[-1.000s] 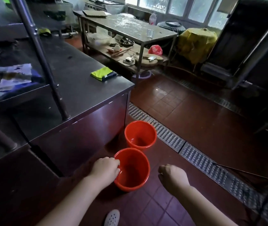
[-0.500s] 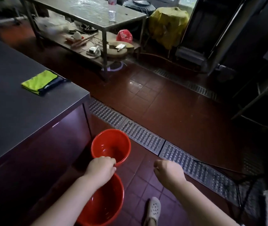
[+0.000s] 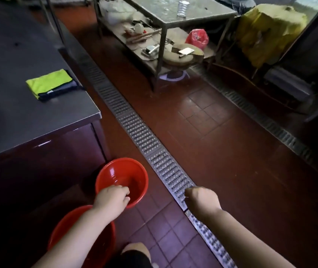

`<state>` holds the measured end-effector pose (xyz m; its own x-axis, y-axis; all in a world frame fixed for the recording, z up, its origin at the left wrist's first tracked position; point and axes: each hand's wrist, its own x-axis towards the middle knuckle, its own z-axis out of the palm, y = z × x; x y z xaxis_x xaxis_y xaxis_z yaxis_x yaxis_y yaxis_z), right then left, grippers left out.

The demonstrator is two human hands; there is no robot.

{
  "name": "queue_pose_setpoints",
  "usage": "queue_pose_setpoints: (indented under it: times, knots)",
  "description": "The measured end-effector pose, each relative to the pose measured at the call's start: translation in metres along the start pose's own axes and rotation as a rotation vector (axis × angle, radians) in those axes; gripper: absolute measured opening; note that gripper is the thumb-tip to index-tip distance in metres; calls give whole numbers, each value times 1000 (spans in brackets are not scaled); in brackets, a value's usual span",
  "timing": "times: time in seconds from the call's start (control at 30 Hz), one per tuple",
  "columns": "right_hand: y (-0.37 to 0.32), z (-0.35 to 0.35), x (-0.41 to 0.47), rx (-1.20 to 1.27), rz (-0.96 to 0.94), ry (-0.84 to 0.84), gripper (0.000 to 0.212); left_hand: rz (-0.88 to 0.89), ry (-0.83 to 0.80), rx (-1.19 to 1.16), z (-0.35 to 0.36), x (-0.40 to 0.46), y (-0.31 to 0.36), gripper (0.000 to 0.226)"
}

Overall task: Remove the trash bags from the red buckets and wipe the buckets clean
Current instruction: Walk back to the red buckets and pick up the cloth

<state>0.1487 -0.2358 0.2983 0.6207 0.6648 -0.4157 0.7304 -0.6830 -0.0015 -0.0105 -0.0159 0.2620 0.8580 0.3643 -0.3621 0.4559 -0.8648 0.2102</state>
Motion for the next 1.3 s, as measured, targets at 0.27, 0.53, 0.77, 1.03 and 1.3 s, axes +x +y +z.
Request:
queue_pose_setpoints:
  times: [0.27,0.53,0.77,1.03,1.3]
  knots:
    - [23,-46,132,-101,-201,16,20,-210,15,-94,-17,91,-14,29]
    - [26,-112,244,-201,-378,13,22,-404,75,-164,-55,149,-27,32]
    - [-6,-133,338,-339,-749,-66,23,-742,122,-213,-50,167,-19,31]
    - [-37,-106,436,-600,-1141,-234,32,-1183,204,-404,3,193,32,24]
    - [-63,5,493,-609,-1227,-362,30,-1390,264,-617,123,256,53,25]
